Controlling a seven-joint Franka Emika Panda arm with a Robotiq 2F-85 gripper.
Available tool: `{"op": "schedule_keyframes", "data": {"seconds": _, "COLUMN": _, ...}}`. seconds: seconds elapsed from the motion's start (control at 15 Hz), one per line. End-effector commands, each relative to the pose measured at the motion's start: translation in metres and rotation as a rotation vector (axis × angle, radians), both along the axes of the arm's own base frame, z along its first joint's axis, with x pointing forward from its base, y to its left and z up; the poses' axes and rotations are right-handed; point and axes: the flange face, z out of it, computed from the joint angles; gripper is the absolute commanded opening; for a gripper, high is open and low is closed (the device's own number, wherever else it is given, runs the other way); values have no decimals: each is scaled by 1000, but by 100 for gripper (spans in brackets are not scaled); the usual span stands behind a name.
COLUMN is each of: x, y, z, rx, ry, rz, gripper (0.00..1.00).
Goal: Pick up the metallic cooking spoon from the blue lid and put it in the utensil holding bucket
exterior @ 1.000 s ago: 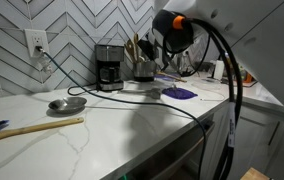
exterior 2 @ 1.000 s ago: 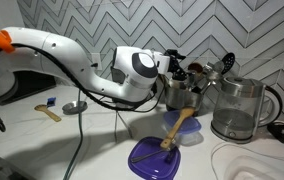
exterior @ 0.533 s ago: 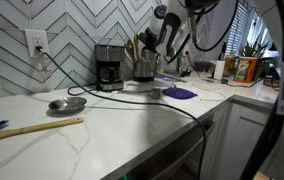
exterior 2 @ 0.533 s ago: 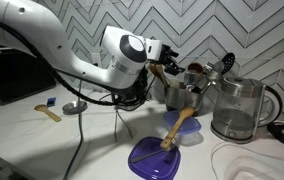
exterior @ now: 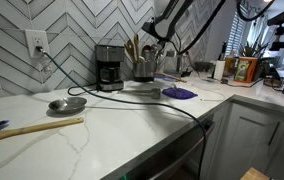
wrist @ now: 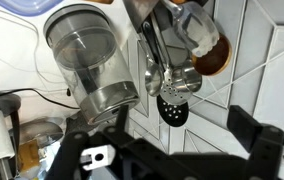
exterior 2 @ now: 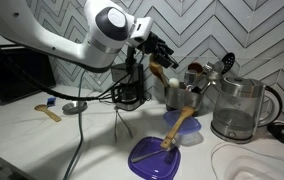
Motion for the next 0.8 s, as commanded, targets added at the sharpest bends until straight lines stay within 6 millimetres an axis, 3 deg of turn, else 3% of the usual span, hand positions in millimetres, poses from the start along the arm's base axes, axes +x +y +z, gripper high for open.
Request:
{"op": "schedule_keyframes", "data": {"seconds": 0.0, "x": -36, "y": 20, "z": 13, "rx": 63, "ry": 138, "rz": 74, "gripper": 100}}
{"op": "schedule_keyframes", "data": {"seconds": 0.33, "x": -67, "y": 44, "z": 33, "rx": 140, "ry": 307, "rz": 191, "gripper": 100}}
{"op": "schedule_keyframes", "data": {"seconds": 0.4, "x": -75, "y": 50, "z": 45, "rx": 144, "ry": 327, "rz": 217, "gripper": 100}}
{"op": "schedule_keyframes", "data": {"seconds": 0.73, "x": -93, "y": 67, "z": 54, "rx": 272, "ry": 465, "rz": 404, "gripper": 100}}
